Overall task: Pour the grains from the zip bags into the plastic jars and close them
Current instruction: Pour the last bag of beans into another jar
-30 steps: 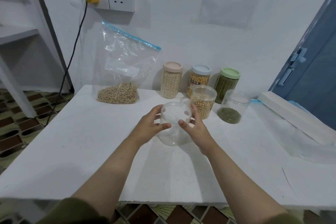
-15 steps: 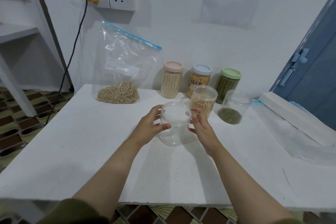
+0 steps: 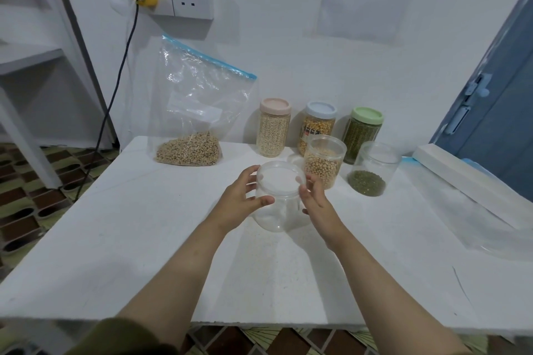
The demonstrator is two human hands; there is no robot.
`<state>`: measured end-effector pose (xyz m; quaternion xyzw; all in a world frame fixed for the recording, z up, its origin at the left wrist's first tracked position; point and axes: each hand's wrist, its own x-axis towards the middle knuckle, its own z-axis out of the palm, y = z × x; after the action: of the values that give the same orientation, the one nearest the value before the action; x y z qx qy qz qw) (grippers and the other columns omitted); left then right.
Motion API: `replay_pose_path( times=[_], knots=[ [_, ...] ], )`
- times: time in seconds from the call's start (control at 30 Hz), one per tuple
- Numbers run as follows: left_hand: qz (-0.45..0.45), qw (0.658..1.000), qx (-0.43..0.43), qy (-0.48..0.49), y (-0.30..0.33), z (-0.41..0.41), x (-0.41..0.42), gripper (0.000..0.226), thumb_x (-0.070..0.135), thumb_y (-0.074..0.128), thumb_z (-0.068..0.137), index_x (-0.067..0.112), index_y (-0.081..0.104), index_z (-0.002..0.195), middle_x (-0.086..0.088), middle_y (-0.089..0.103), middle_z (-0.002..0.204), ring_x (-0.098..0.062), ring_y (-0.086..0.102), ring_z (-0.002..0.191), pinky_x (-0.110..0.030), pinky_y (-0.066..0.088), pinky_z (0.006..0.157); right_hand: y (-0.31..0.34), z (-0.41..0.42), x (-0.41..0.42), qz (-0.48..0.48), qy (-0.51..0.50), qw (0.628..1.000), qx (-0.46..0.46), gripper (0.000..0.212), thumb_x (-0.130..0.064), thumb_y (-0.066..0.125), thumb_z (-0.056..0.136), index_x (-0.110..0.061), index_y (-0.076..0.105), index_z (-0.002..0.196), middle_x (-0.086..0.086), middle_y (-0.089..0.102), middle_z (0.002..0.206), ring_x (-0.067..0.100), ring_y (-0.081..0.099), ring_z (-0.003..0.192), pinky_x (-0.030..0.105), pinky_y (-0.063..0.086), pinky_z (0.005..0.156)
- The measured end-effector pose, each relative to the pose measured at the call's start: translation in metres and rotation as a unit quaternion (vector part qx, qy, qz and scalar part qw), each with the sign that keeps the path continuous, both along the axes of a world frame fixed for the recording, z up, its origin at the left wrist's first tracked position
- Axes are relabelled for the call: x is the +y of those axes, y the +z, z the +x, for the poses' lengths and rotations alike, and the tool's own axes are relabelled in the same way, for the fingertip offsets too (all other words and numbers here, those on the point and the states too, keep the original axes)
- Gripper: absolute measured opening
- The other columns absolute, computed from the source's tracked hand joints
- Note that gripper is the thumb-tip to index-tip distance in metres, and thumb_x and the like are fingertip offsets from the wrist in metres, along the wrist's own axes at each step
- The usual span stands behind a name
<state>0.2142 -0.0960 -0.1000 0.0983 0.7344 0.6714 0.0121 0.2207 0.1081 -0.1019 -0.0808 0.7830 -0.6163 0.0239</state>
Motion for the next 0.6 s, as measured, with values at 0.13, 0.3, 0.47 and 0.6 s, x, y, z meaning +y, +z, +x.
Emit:
replay_pose_path(
  times=[0.13, 0.3, 0.47, 0.6],
  knots=[
    [0.003, 1.000, -0.001, 0.003, -0.001, 0.000, 0.000, 0.073, 0.016, 0.081, 0.079, 0.031, 0.043, 0.140, 0.008, 0.055, 0.130, -0.010, 0.053, 0.125, -0.035, 0.053, 0.097, 0.000, 0.002, -0.005, 0.021, -0.003, 0.999, 0.030, 0.074, -0.056, 0.053, 0.089, -0.032, 0.023, 0.153, -0.012, 0.038, 0.148, 0.009, 0.043, 0.132, 0.021, 0.041, 0.100],
    [-0.009, 1.000, -0.004, 0.001, 0.000, -0.001, 0.000, 0.073, 0.017, 0.079, 0.081, 0.033, 0.040, 0.140, 0.006, 0.052, 0.132, -0.011, 0.051, 0.126, -0.024, 0.051, 0.093, -0.001, -0.001, 0.003, 0.004, -0.020, 1.000, 0.021, 0.047, -0.056, 0.040, 0.093, -0.037, 0.032, 0.136, -0.010, 0.046, 0.138, 0.015, 0.047, 0.131, 0.037, 0.044, 0.106],
    [-0.003, 1.000, -0.007, -0.002, 0.001, -0.001, 0.000, 0.075, 0.016, 0.080, 0.080, 0.032, 0.040, 0.141, 0.002, 0.052, 0.135, -0.014, 0.052, 0.127, -0.037, 0.051, 0.100, 0.007, 0.003, -0.006, 0.036, 0.007, 0.999, 0.028, 0.067, -0.056, 0.048, 0.088, -0.036, 0.022, 0.147, -0.012, 0.037, 0.141, 0.008, 0.043, 0.126, 0.020, 0.041, 0.096],
    [0.003, 1.000, -0.007, -0.002, 0.001, -0.001, 0.000, 0.074, 0.015, 0.081, 0.080, 0.034, 0.041, 0.139, 0.004, 0.052, 0.133, -0.013, 0.052, 0.126, -0.032, 0.052, 0.097, 0.008, -0.002, 0.002, 0.017, 0.002, 1.000, 0.008, 0.062, -0.053, 0.054, 0.087, -0.037, 0.030, 0.142, -0.009, 0.046, 0.139, 0.012, 0.051, 0.124, 0.025, 0.046, 0.093]
  ],
)
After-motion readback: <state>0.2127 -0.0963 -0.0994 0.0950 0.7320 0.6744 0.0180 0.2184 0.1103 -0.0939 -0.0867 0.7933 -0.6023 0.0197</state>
